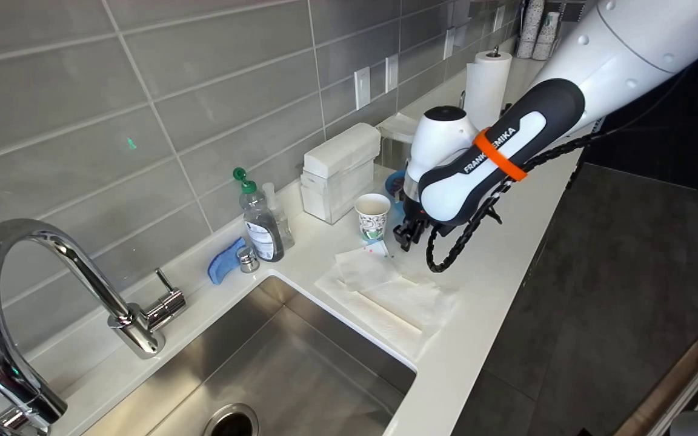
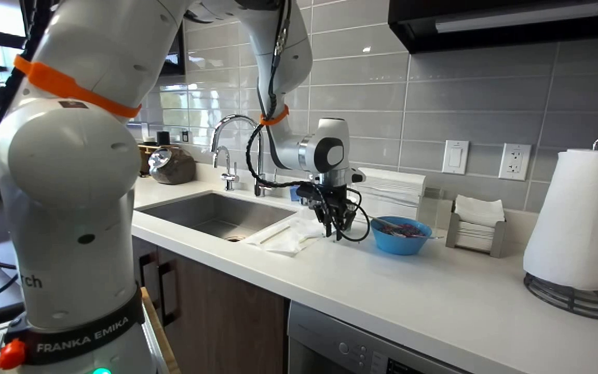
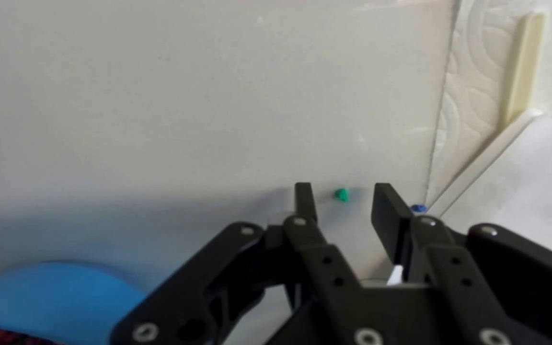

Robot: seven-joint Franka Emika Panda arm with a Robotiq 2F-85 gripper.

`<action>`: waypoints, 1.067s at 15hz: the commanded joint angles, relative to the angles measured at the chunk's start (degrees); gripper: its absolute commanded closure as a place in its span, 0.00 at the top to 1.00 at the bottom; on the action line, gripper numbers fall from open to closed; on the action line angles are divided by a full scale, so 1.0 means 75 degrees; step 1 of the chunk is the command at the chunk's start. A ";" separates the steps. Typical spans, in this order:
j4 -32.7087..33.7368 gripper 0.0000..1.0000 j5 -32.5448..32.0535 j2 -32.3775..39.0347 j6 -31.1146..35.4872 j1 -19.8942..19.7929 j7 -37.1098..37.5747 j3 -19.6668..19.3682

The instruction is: Put the items on the table in the cup

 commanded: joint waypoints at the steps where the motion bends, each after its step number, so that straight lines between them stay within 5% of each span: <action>1: 0.0207 0.34 -0.0132 0.0270 0.0134 0.0184 0.0210 -0.0124; 11: 0.0247 0.23 -0.0167 0.0436 0.0151 0.0271 0.0228 -0.0214; 14: 0.0267 0.00 -0.0161 0.0460 0.0156 0.0257 0.0188 -0.0203; 16: 0.0286 0.00 -0.0176 0.0448 0.0162 0.0260 0.0170 -0.0203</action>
